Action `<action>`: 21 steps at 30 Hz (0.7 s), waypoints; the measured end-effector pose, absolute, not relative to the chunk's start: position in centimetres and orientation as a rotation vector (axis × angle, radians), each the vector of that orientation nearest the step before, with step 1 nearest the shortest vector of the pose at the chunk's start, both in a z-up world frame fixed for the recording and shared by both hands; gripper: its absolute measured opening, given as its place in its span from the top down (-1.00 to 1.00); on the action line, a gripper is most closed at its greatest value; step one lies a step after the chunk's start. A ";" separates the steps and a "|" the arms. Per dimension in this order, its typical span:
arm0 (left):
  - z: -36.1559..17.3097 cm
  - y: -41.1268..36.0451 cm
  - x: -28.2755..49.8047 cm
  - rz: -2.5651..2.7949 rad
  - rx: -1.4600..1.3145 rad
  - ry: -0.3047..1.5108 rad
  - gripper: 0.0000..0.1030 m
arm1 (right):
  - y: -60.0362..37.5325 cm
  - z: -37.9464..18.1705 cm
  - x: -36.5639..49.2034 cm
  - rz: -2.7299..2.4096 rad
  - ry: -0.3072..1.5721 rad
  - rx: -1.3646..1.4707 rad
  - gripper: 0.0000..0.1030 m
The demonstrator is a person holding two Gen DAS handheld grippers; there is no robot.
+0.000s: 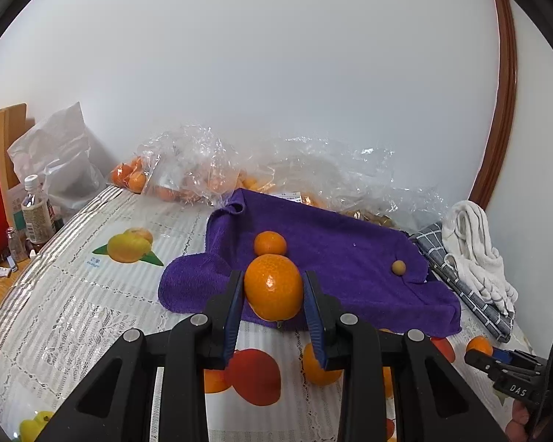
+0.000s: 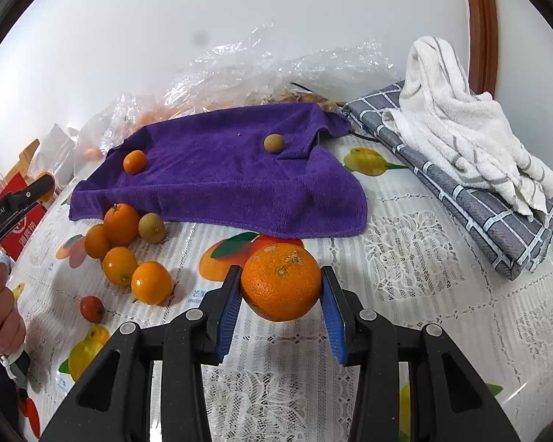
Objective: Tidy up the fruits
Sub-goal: 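Lift and carry both held oranges toward the purple towel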
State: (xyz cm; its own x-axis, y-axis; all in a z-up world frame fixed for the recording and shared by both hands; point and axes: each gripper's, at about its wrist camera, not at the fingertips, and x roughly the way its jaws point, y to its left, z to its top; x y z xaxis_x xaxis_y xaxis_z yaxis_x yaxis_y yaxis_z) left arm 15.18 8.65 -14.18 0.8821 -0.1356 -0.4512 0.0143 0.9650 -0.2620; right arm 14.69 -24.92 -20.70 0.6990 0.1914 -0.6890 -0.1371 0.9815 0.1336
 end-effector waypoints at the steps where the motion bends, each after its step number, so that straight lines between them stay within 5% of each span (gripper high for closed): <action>1: -14.1 8.7 15.2 -0.078 -0.259 0.484 0.42 | -24.9 -20.4 14.6 0.187 0.770 0.079 0.19; 21: -12.6 9.8 15.6 -0.003 -0.251 0.496 0.42 | -23.9 -14.8 16.5 0.232 0.657 0.068 0.19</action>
State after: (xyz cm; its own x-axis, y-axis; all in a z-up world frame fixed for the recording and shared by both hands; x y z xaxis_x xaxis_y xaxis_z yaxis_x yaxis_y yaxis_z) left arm 15.63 9.83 -12.64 0.8803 -0.0636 -0.4702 -0.0575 0.9694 -0.2387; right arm 16.48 -23.94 -14.82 0.7669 0.2344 -0.5974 -0.1917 0.9721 0.1353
